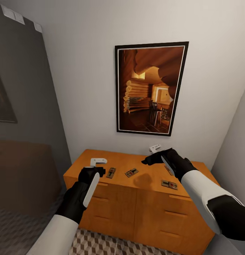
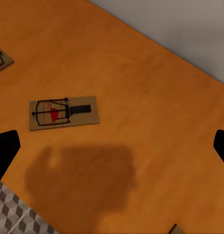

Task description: Take the four mousetraps from the cabinet in the bathroom and place them on the bathroom floor. Make sure all four end up on the same floor surface, and ensure that at least two of them are either under or directly next to the same bathroom sink.

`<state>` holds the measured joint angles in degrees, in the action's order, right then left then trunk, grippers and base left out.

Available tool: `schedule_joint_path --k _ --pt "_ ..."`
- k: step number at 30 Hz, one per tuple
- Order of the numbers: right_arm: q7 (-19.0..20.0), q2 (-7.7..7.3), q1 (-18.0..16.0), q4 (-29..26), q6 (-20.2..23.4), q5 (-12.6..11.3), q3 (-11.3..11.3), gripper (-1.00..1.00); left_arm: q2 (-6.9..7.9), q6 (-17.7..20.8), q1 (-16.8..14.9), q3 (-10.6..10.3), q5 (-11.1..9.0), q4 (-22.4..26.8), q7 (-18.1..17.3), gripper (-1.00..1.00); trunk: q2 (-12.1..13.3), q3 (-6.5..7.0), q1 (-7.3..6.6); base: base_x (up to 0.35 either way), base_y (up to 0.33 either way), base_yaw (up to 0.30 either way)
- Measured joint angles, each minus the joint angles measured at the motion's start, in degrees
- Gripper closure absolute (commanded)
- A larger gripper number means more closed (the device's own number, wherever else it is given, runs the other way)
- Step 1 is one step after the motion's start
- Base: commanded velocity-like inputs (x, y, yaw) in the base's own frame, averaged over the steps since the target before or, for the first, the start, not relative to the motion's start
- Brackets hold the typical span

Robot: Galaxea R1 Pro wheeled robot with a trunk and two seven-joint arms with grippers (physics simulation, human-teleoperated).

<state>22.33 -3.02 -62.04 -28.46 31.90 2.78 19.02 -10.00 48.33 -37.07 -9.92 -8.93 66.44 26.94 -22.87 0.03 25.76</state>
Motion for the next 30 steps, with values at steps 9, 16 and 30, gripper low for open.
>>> schedule_joint_path --k 9,16,30 --pt "0.0 0.00 0.0 0.0 0.0 0.0 0.0 -1.00 0.00 0.0 0.0 0.1 0.0 -0.3 0.0 -1.00 0.0 0.00 0.00 0.000 0.000 0.008" --pt "0.0 0.00 0.0 0.0 0.0 0.0 0.0 -1.00 0.00 -0.1 0.0 0.2 0.1 -0.4 0.1 -1.00 0.0 0.00 0.00 0.000 0.000 0.000" --pt "0.0 0.01 0.0 0.0 0.0 0.1 0.0 -1.00 0.00 -0.1 0.0 0.3 0.2 -0.4 0.1 -1.00 0.0 0.00 0.00 0.000 -0.155 0.000"
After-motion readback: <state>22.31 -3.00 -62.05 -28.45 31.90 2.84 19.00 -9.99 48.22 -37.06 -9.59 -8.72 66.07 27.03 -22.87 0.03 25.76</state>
